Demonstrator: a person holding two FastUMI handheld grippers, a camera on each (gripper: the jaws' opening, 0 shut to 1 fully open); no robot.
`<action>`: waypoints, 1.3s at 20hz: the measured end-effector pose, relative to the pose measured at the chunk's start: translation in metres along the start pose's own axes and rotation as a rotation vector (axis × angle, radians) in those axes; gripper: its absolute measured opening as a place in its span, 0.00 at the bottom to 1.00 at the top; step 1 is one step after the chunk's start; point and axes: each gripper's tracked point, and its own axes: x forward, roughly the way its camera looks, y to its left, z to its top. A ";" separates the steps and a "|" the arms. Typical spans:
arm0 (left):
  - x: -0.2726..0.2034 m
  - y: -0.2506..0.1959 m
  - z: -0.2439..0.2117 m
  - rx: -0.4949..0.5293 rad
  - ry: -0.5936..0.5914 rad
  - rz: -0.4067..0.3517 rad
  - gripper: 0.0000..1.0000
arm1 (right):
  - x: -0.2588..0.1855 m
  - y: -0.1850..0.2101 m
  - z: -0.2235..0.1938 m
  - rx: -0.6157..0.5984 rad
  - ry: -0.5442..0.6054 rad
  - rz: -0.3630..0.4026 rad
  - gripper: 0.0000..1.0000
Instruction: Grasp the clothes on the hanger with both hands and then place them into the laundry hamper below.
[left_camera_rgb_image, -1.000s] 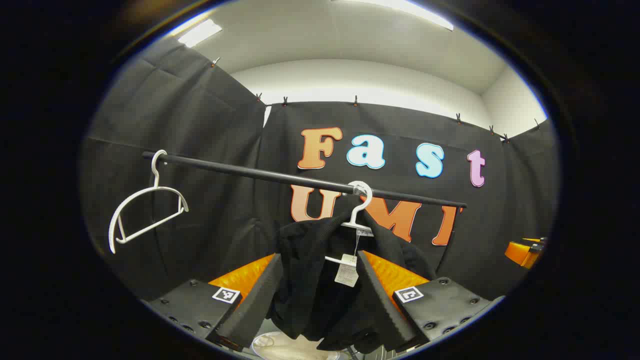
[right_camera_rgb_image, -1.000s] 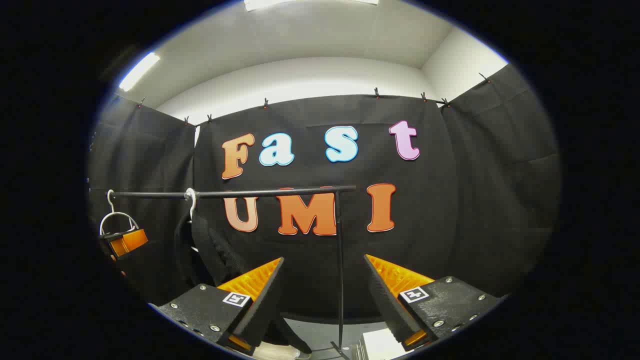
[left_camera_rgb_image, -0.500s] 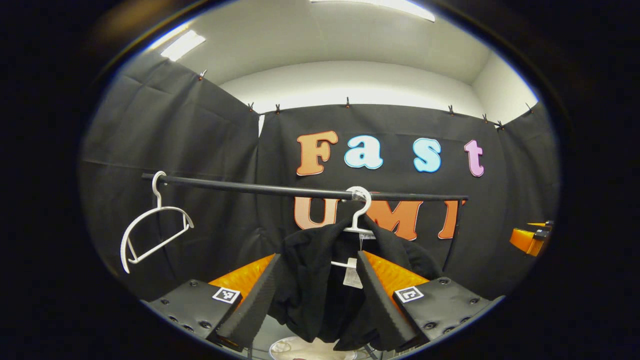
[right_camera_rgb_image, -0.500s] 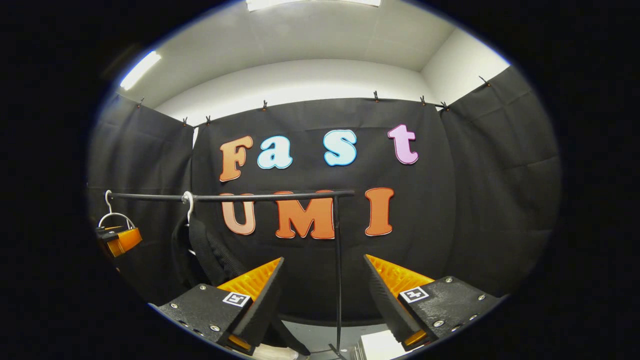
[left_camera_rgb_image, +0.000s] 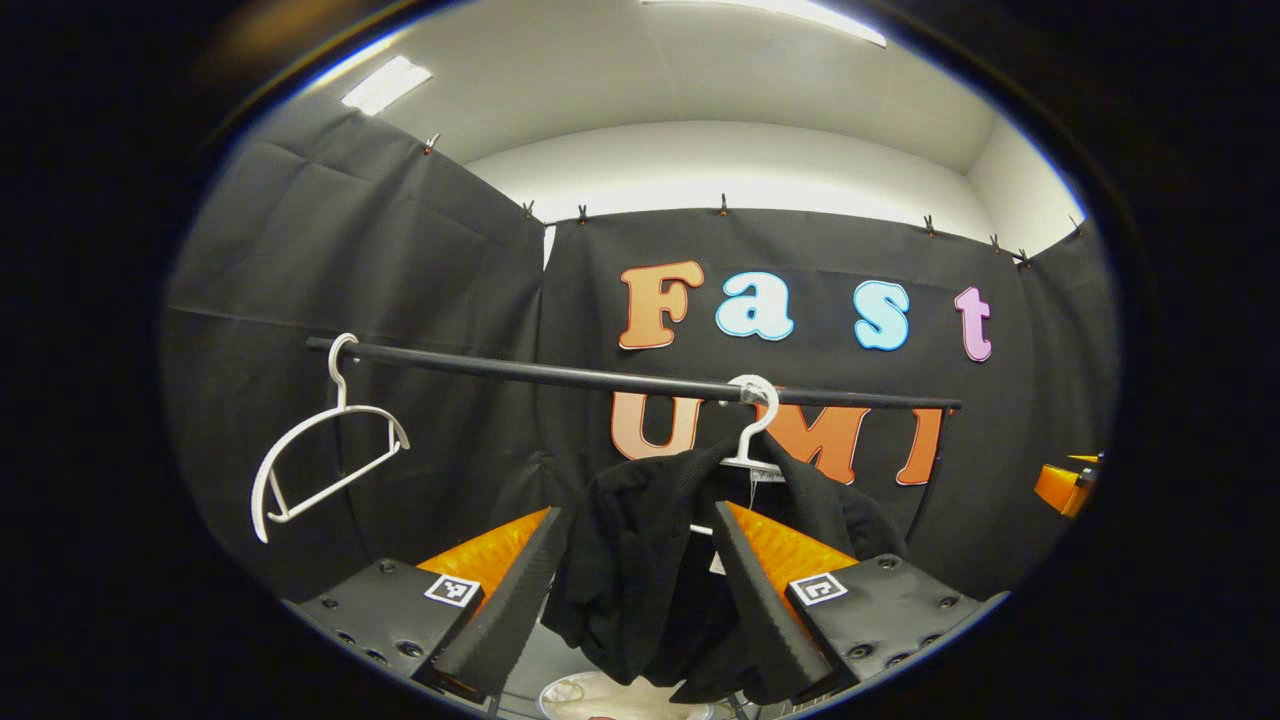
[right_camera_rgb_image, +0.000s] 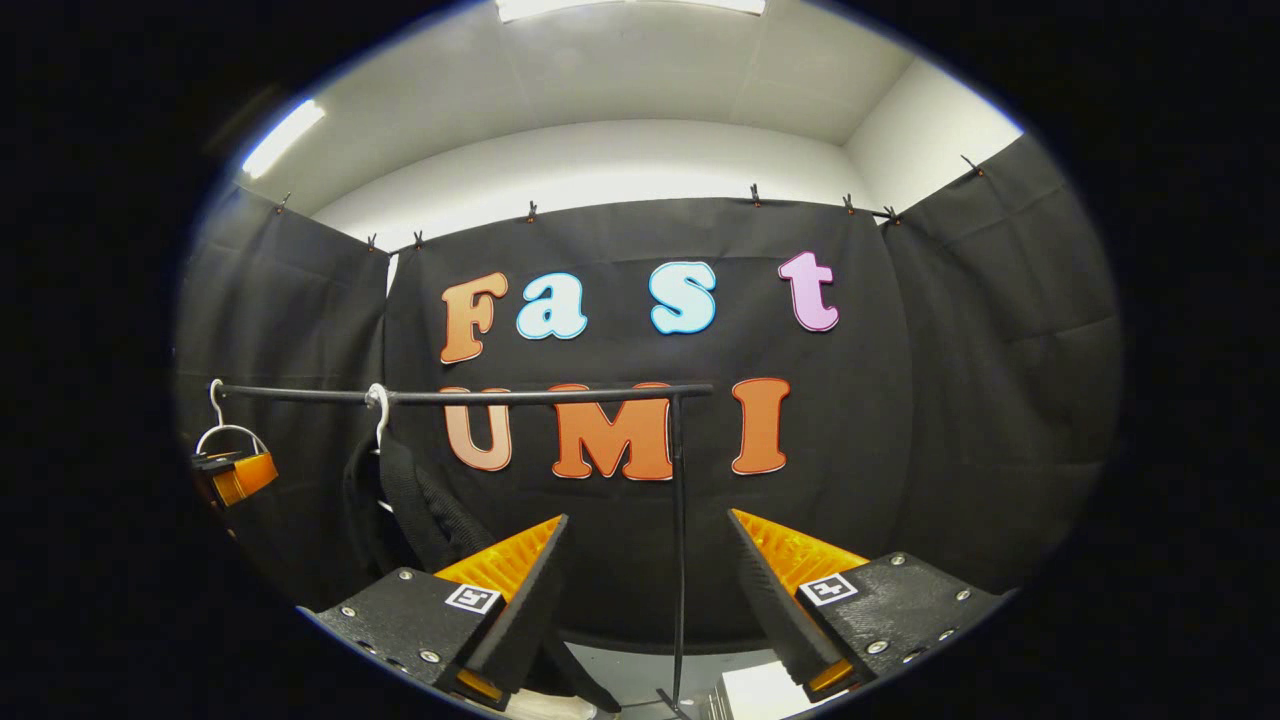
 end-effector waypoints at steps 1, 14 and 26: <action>0.000 0.002 0.001 -0.002 -0.002 0.005 0.93 | 0.001 0.000 0.000 -0.002 0.001 -0.001 1.00; 0.008 0.025 0.010 0.010 -0.041 -0.027 0.93 | -0.002 0.041 -0.022 -0.005 0.034 -0.017 0.93; 0.045 0.082 -0.003 0.024 -0.055 -0.134 0.97 | 0.006 0.180 -0.091 0.079 0.079 -0.022 0.93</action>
